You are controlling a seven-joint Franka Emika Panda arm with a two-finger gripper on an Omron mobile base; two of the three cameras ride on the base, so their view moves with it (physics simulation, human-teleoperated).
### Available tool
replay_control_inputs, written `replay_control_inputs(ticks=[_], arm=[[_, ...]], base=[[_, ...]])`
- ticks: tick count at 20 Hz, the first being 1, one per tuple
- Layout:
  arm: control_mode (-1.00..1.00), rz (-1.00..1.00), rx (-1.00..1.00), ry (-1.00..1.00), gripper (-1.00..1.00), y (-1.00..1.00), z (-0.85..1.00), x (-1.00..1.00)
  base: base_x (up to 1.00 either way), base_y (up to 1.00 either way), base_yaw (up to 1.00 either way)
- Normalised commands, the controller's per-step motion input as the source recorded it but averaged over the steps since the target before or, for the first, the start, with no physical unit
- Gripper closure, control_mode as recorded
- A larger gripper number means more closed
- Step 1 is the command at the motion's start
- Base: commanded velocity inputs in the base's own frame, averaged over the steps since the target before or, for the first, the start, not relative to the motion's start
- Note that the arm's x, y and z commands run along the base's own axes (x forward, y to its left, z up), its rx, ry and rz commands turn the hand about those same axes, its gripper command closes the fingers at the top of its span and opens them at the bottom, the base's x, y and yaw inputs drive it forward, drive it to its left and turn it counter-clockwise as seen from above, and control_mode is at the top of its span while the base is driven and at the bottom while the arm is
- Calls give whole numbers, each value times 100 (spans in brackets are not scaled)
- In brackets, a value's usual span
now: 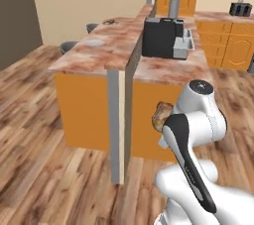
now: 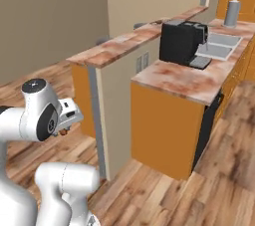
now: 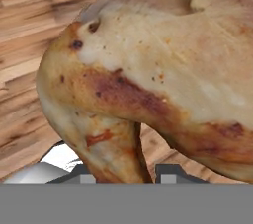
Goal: Take the chicken drumsticks from the pan and place one on each plate on the dining counter.
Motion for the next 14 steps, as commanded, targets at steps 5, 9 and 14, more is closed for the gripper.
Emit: replay_control_inputs(ticks=[5,9,14], arm=[[100,0,0,0,100,0,0,0],[100,0,0,0,100,0,0,0],[100,0,0,0,100,0,0,0]], base=[[0,100,-20],[21,100,-30],[26,100,-32]])
